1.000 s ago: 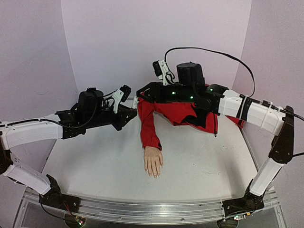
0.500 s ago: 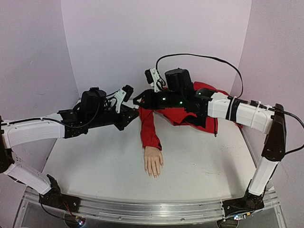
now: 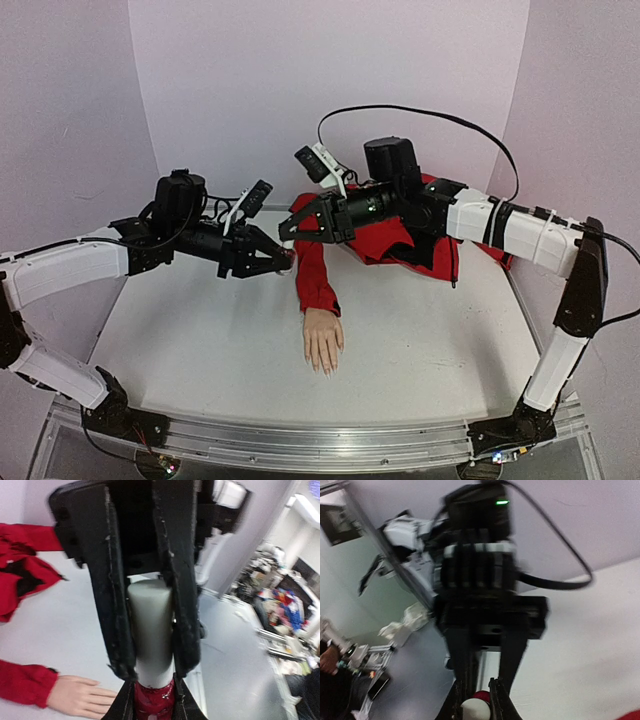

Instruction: Paint the nails

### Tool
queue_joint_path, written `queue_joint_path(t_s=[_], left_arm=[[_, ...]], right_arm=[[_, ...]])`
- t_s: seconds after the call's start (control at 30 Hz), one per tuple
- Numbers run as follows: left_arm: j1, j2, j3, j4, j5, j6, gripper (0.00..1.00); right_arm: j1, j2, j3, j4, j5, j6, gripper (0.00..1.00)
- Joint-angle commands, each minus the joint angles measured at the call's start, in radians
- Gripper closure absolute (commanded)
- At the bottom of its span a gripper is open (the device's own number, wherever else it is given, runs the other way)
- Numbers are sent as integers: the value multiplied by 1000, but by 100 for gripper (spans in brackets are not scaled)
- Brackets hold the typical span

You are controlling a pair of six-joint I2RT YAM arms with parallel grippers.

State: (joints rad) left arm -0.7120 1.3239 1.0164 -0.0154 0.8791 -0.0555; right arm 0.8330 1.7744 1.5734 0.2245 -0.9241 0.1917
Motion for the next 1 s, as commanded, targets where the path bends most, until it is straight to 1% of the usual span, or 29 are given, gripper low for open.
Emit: queue_joint_path(t_s=[0.0,0.13,0.23,0.27,0.3,0.33,0.37,0.4,0.5,0.53,0.6,0.7,0.77,0.83,0.97], left_arm=[[2,42,115,101,532,-43,100],[5,41,103,102,484,-26,100],[5,32,88,102,379,-8,100],[5,27,79,103,335,3,100],[5,17,68,102,285,15,100],[5,9,56,100,226,23,100],[5,0,44,98,147,30,100],[5,-11,28,96,75,42,100],[5,-43,-10,73,-203,54,100],[5,-55,-22,67,-304,54,100],[1,-75,-42,57,-481,82,100],[-7,-90,-49,48,-642,82,100],[-10,-91,-43,46,-689,82,100],[-14,-83,-33,46,-713,80,100],[-18,-57,-10,46,-730,65,100]], right_arm=[[39,-45,-1,50,-485,-67,100],[39,-55,-19,50,-460,-73,100],[31,-66,-27,46,-363,-71,100],[24,-72,-34,45,-312,-70,90],[17,-81,-42,45,-255,-66,75],[13,-91,-51,42,-169,-61,54],[8,-101,-61,33,-81,-58,41],[5,-113,-66,23,28,-55,32],[1,-138,-74,-17,253,-49,13],[1,-144,-73,-30,318,-43,10],[1,-145,-63,-47,407,-19,9],[1,-124,-29,-54,432,54,10],[4,-93,7,-54,432,117,12],[18,-67,47,-54,460,166,12],[48,-23,103,-54,548,201,15]])
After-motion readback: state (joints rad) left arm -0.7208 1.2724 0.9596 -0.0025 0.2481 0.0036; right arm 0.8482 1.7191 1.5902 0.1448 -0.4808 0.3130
